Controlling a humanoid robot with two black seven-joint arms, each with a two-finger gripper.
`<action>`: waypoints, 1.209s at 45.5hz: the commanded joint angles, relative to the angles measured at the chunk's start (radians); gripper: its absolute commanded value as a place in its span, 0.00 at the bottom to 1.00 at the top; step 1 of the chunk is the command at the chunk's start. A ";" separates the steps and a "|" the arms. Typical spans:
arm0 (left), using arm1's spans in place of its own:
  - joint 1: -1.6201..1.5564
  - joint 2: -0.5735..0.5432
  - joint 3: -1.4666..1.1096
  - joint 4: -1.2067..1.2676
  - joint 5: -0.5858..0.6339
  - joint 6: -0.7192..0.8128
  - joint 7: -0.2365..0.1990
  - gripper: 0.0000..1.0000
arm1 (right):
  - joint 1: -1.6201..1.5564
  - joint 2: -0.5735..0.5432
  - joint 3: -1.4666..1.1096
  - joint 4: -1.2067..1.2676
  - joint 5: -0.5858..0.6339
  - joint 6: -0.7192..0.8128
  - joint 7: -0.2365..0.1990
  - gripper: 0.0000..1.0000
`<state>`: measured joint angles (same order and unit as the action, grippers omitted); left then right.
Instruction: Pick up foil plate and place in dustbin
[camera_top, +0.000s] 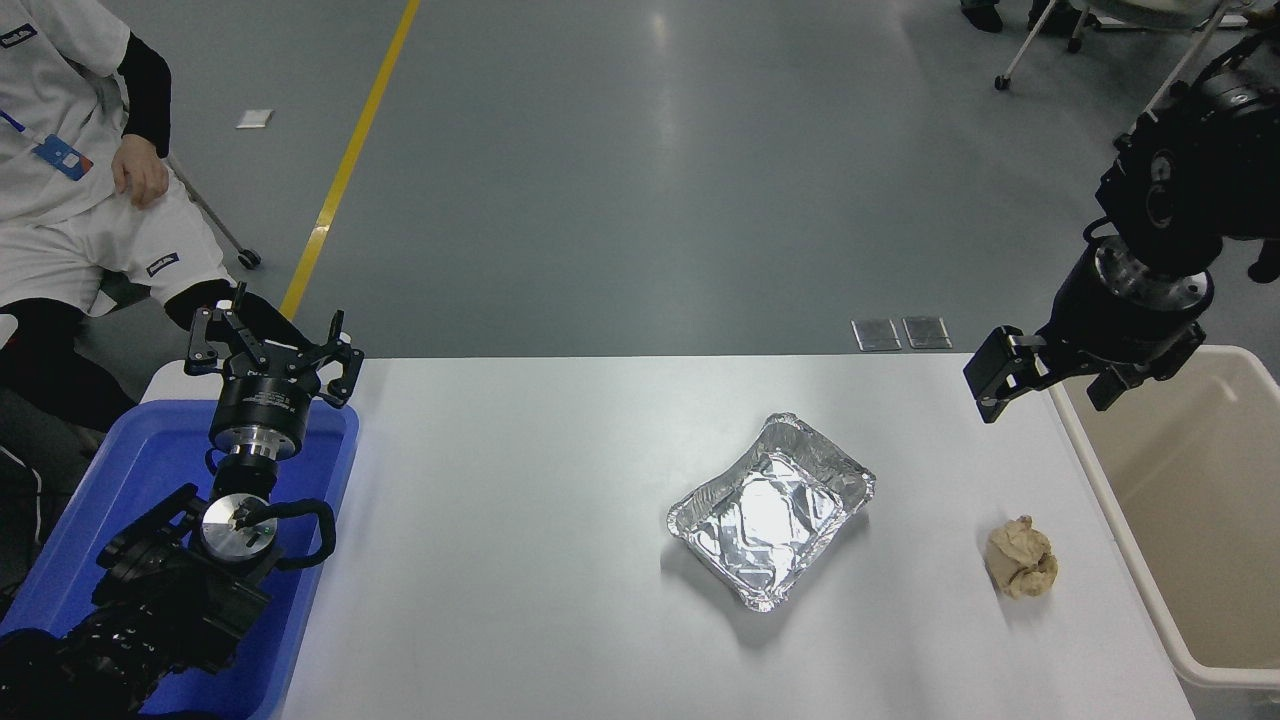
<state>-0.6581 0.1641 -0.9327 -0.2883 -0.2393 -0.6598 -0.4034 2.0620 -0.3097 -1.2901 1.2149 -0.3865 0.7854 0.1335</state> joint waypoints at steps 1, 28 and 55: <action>0.000 0.000 0.002 0.000 0.002 0.000 0.000 0.99 | 0.009 0.000 0.000 0.000 0.000 0.000 0.000 1.00; 0.000 0.000 0.000 0.000 0.002 0.000 0.000 0.99 | 0.001 0.001 0.002 0.000 0.000 0.000 0.000 1.00; 0.000 0.000 0.000 0.000 0.000 0.000 0.000 0.99 | -0.046 0.014 0.067 -0.002 0.003 0.000 0.002 1.00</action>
<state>-0.6581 0.1641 -0.9327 -0.2882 -0.2388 -0.6595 -0.4034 2.0457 -0.3024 -1.2611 1.2149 -0.3866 0.7854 0.1334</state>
